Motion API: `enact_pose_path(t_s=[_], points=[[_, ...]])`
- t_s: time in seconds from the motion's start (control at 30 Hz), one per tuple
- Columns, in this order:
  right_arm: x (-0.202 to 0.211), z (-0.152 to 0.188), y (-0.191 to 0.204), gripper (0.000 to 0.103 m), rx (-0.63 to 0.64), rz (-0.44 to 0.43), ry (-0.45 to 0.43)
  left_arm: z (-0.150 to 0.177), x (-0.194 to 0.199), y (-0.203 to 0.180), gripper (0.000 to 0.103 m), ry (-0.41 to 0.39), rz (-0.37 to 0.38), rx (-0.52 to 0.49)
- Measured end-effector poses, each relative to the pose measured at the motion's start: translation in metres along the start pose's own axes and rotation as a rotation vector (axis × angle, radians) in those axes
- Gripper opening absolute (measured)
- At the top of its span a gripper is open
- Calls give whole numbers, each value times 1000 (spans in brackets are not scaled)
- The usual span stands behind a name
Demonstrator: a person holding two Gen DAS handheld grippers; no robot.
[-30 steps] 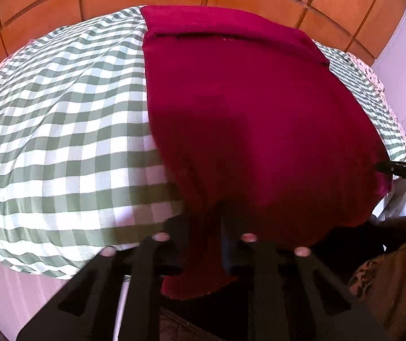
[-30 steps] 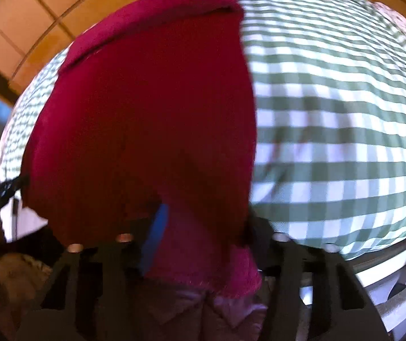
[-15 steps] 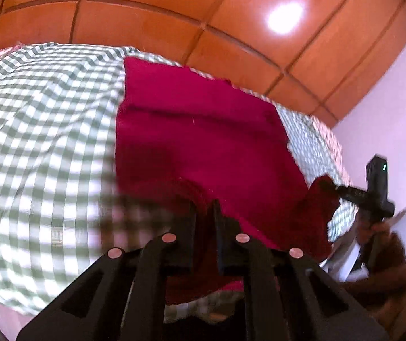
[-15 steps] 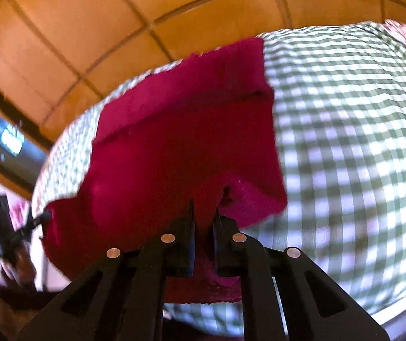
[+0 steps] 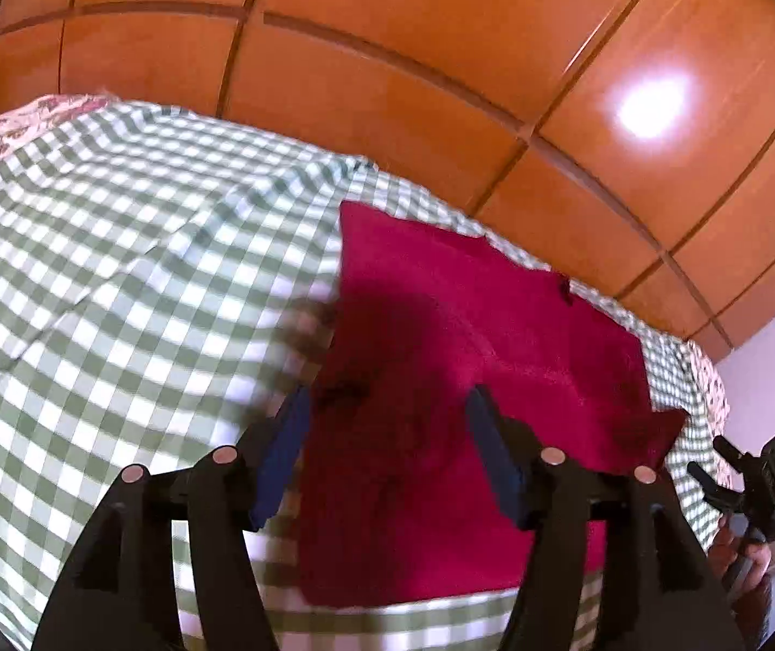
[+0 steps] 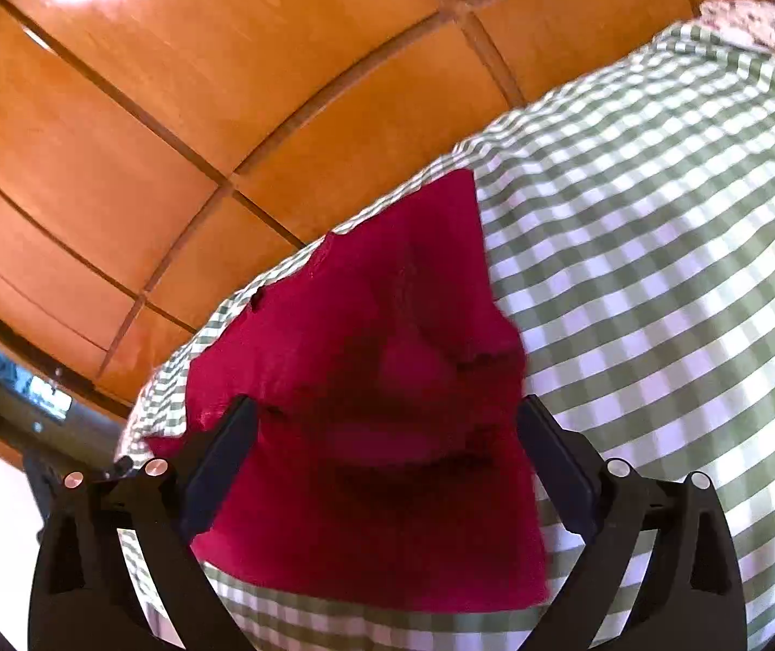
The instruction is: Fold small clothes
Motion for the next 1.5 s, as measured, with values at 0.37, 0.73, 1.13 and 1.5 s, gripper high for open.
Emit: enact_pose_path(t_s=[0.37,0.73,1.13,1.5], points=[[7,74,-37,93,152,158,86,79,-12,15,50,123,53,-28],[-9,73,-10,21,255,206,104,90,5,24,12,128,66,-36],[78,143,-30,20,306,169,269,171,80,31,15,225,119,-66],[85,91,-19,53,334,255,85,100,70,21,57,56,124,-75]])
Point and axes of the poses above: each gripper's, at about its wrist camera, not at the fingertips, and x roughly against the way its jaws point, y to its left, z to its underside, the point moved 4 cm from there along -x, roughly the way its jaws point, and after that the axes turned 8 degrees about -y, right-handed, at the moved point
